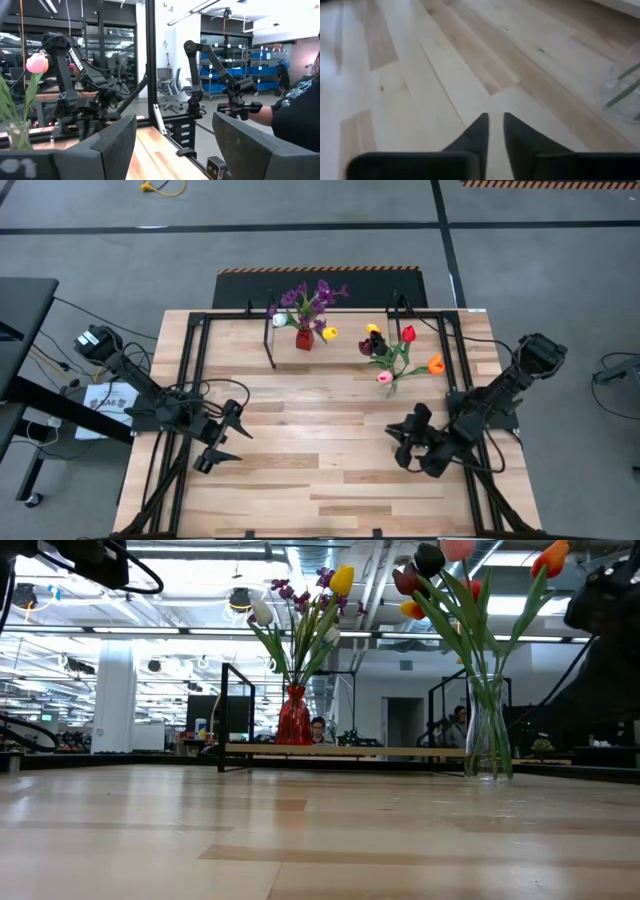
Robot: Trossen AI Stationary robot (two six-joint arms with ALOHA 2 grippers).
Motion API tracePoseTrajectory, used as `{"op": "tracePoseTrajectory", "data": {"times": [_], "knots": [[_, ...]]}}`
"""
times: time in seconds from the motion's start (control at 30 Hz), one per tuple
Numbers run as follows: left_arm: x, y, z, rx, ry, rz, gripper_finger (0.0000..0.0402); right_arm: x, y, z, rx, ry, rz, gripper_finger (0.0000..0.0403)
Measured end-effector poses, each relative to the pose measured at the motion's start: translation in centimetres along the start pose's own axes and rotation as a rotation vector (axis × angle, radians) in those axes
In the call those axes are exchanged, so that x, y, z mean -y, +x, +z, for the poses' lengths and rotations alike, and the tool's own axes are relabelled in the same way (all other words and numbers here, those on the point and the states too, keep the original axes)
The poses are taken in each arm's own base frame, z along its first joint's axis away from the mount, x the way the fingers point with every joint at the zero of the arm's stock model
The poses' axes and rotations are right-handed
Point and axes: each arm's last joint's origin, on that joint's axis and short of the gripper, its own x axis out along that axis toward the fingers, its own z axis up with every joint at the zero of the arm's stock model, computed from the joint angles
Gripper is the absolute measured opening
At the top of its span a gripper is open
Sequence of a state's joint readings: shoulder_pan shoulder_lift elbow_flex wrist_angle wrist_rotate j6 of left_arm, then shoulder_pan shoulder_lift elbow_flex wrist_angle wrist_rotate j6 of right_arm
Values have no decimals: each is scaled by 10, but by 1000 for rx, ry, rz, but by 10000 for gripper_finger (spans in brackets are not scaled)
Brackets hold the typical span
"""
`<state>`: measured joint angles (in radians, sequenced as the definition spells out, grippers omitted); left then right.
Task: Pick and place flowers into a vace then onto a shelf
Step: Put the transparent vase on the shelf
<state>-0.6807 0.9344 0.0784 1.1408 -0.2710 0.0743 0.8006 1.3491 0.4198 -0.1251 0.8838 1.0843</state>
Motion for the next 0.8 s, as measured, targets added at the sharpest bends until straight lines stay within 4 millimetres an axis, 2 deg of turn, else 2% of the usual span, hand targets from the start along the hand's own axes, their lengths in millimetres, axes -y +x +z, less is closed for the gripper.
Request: {"op": "tracePoseTrajectory", "data": {"times": [0.2, 0.33, 0.43, 0.63, 0.8], "knots": [[0, 0, -2, -16, 3, 1, 253, 6, 5, 1, -34, -16, -41, 132], [0, 0, -3, -28, 2, 1, 253, 16, 7, 1, -26, 99, -134, 200], [0, 0, -3, -29, -13, 1, 253, 25, 8, 0, -32, 188, -206, 233], [1, 0, -3, -29, -23, -32, 253, 33, 10, 0, -36, 209, -271, 241], [1, 0, -4, -35, -22, -33, 253, 35, 12, 2, -43, 119, -283, 227]]}}
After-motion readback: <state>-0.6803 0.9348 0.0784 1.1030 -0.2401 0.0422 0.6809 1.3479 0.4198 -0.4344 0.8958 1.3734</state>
